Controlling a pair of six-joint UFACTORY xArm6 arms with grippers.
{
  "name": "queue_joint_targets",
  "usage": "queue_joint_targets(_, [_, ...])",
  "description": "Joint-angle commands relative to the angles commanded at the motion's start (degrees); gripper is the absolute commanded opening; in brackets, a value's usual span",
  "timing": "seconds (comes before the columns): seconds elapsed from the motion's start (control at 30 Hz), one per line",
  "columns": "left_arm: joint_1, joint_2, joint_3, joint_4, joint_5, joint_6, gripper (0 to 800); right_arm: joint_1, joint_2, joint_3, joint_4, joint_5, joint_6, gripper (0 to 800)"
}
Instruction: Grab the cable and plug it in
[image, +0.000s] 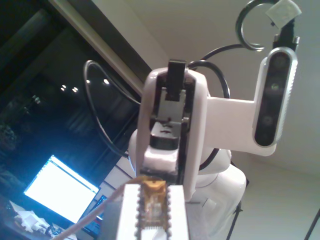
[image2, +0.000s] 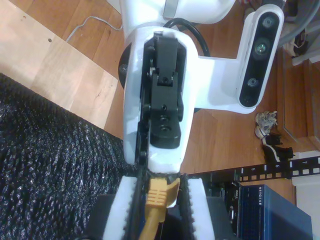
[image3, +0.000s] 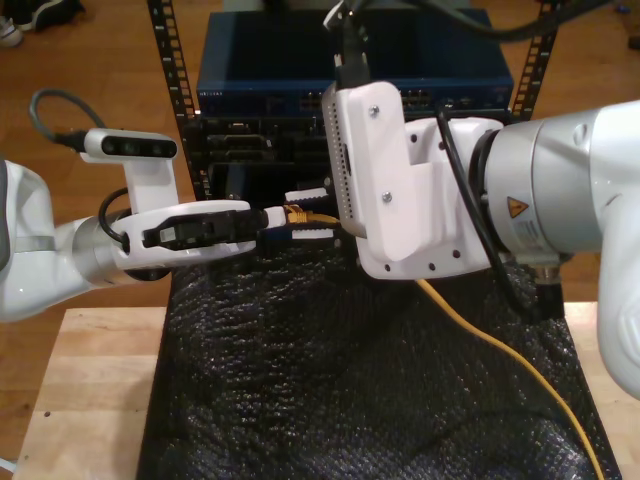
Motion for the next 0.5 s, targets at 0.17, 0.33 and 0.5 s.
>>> queue_joint_targets(0.17, [0.00,0.00,0.00,0.09,0.00,0.00,8,-0.09,-0.18,-0.09,0.09,0.00,0.00,183])
queue_joint_targets(0.33, [0.00,0.00,0.00,0.09,-0.09,0.00,8,-0.09,-0.18,-0.09,0.09,0.00,0.00,153])
queue_joint_targets(0.5, [0.00,0.00,0.00,0.09,0.00,0.00,8,0.00,-0.18,-0.09,0.09,0.00,0.09,139])
